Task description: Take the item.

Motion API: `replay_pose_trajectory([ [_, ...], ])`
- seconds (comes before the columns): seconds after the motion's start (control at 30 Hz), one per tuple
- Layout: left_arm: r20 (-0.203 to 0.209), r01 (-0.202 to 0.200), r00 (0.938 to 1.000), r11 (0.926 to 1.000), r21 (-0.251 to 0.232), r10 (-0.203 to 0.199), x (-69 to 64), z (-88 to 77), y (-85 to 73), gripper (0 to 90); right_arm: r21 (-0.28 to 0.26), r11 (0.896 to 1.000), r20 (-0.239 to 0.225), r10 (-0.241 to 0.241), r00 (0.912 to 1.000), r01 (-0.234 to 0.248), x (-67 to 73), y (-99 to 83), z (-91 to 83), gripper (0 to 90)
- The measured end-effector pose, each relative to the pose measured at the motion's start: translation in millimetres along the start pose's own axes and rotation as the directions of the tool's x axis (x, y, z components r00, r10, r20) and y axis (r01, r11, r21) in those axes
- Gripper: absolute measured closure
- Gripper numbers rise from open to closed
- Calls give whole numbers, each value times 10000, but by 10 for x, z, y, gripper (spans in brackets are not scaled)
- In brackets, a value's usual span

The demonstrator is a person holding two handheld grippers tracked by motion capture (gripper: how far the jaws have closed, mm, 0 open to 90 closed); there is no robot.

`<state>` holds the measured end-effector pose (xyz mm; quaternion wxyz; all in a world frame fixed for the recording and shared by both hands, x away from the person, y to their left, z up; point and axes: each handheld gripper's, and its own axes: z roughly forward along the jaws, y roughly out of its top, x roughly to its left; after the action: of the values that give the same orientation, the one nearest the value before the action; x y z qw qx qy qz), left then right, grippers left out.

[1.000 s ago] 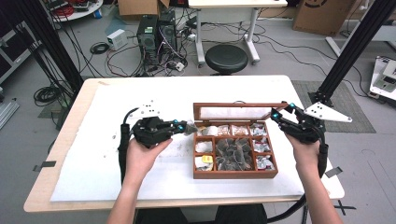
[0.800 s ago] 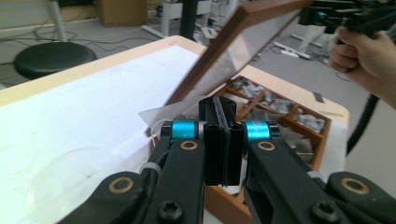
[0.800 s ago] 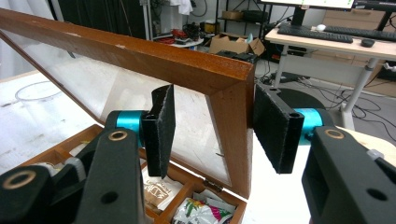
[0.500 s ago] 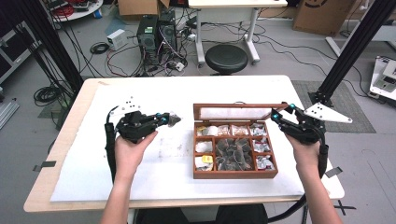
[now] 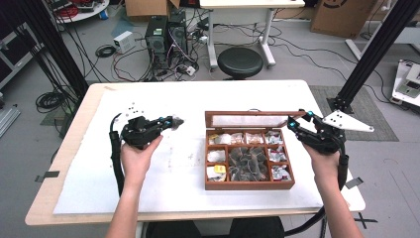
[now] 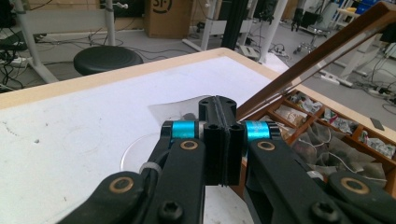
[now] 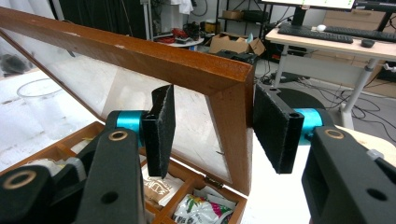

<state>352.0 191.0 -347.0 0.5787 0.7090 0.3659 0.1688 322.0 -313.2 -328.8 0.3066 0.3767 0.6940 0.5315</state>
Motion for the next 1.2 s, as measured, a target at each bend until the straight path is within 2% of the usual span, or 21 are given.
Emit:
replay_pose_trajectory([
  [0.37, -289, 237, 9993, 9997, 42, -236, 58, 101, -89, 896, 12, 10000, 9, 19, 10000, -19, 5, -4, -6, 506],
  [0.9, -615, 29, 9981, 9991, 413, -4, 80, 182, -169, 895, -2, 10000, 6, 16, 10000, -16, 6, -6, -6, 506],
  [1.2, -681, 98, 9977, 9985, 543, -61, 93, 205, -204, 894, -2, 10000, 24, 10, 10000, -10, 6, -5, -5, 506],
])
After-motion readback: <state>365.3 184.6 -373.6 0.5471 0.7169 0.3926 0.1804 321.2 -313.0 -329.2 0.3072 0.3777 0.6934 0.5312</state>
